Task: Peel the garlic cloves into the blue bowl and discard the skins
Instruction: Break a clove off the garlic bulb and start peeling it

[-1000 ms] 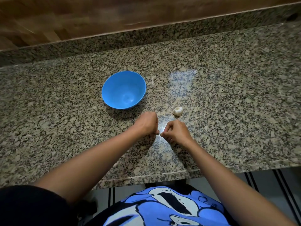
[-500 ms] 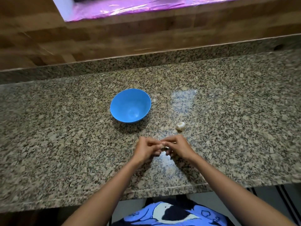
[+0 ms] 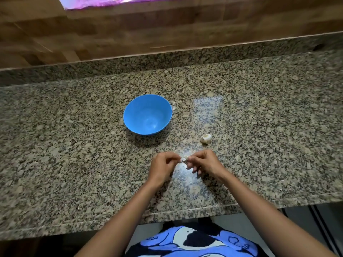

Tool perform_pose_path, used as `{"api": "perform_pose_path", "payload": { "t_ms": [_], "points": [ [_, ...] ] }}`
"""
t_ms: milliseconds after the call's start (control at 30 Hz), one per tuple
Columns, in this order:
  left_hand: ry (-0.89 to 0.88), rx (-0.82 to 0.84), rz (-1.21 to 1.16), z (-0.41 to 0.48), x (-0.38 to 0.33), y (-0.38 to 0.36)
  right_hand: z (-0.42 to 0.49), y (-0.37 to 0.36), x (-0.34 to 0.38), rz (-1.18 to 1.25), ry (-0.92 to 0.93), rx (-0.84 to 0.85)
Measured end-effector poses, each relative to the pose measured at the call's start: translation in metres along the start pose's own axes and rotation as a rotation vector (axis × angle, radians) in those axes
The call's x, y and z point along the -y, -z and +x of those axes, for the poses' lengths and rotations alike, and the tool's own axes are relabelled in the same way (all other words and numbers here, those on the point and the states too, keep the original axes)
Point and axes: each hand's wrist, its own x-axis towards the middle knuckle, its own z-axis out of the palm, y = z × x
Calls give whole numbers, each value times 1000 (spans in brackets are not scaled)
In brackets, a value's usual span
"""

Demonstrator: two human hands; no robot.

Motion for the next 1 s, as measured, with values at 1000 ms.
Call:
{"api": "perform_pose_path", "payload": {
  "t_ms": [1000],
  "points": [
    [266,407,-642,4,-8,-3,4,2,12,-660,418,-119]
  ]
}}
